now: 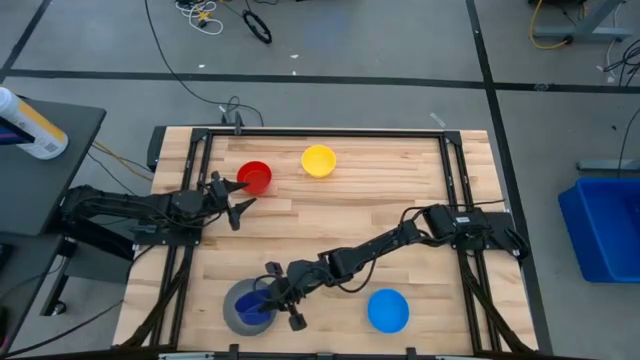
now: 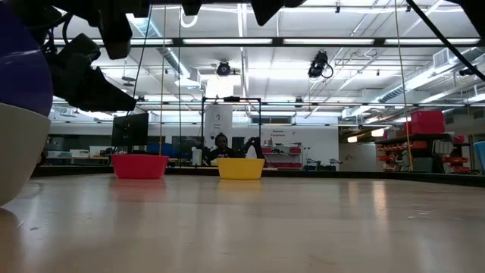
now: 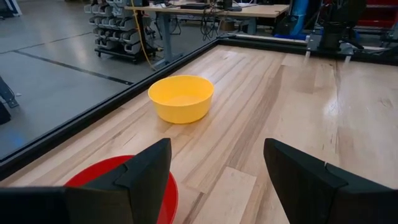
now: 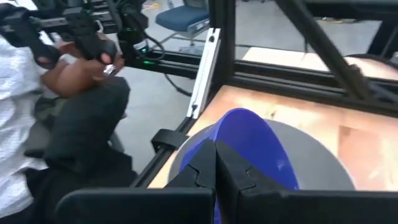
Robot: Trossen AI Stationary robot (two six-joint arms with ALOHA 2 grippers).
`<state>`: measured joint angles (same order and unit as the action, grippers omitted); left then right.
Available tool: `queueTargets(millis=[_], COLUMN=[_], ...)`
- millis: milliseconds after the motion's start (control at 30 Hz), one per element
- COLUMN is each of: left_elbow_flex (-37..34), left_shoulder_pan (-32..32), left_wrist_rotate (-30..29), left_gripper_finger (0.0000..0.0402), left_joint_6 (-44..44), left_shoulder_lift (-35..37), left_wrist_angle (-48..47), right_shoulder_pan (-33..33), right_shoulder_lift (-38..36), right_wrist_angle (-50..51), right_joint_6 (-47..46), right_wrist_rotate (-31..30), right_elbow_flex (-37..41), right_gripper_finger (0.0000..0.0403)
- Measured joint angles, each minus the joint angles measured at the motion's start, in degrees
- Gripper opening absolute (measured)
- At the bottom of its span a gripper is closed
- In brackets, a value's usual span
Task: Nest bowls inside each other
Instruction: Stack the dark blue bowl on top of the gray bowl, then stack the blue bowl on top of the dark blue bowl
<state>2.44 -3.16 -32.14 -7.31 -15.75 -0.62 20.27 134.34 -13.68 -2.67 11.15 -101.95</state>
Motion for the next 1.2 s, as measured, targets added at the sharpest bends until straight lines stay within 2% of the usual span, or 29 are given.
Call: queueTargets(millis=[167, 633, 833, 933, 1067, 1200], left_elbow_flex=[0.0, -0.7, -0.7, -0.7, -0.7, -0.7], left_shoulder_pan=[0.0, 0.0, 0.0, 0.0, 0.0, 0.0], left_wrist_rotate=[0.0, 0.4, 0.3, 0.3, 0.2, 0.2], left_gripper_finger=[0.0263, 0.0263, 0.0263, 0.0263, 0.0263, 0.0263], left_joint_6=[-0.1, -1.3, -1.7, -2.0, -2.5, -2.5], left_shoulder_lift=[0.0, -0.5, -1.8, -2.4, -2.7, -2.6], left_wrist_angle=[0.0, 1.7, 1.7, 1.6, 1.6, 1.6], right_shoulder_pan=[0.4, 0.5, 0.6, 0.6, 0.4, 0.0], right_shoulder_lift=[0.0, 1.6, 1.5, 1.5, 1.3, -0.7], right_wrist_angle=[0.8, 1.8, 1.5, 1.5, 1.7, 6.3], right_joint_6=[-1.6, -4.0, -3.3, -0.6, -1.8, -0.2], right_wrist_rotate=[4.3, 1.9, -0.9, -6.0, -14.2, -17.9], right_elbow_flex=[0.0, 0.0, 0.0, 0.0, 0.0, 0.0], right_gripper_finger=[0.0, 0.0006, 0.0061, 0.01, 0.015, 0.0178])
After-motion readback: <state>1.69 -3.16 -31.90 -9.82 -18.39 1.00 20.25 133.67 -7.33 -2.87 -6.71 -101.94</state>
